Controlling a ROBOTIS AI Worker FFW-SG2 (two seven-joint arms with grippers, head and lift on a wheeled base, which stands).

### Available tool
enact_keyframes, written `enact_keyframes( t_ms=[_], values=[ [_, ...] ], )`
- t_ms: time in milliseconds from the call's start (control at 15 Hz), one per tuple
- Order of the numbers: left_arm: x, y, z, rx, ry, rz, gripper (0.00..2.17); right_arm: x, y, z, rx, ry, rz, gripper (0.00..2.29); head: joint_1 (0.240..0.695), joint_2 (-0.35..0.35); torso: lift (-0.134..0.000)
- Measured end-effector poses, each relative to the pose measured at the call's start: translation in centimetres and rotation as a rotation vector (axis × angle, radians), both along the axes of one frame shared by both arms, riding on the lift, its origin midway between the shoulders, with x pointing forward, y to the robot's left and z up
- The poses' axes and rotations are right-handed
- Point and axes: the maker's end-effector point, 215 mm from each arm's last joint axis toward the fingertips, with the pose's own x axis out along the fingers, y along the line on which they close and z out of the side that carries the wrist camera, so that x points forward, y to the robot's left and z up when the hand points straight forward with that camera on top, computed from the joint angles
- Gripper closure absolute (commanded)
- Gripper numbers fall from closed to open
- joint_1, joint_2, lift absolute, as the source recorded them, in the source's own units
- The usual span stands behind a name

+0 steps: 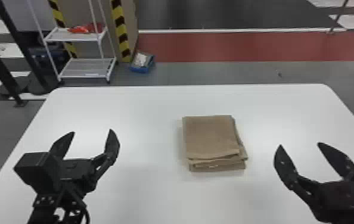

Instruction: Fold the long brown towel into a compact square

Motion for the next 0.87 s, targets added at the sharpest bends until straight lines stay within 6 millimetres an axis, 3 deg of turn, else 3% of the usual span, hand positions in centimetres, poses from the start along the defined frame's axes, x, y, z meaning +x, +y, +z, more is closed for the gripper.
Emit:
enact_keyframes(
  t_ms=[867],
  values=[
    [0.10,-0.09,0.19,-0.021,-0.003,-0.015,0.03,0.21,0.49,0.12,0.005,-0.005,0.015,0.07,0.695,0.049,-0.123]
  ],
)
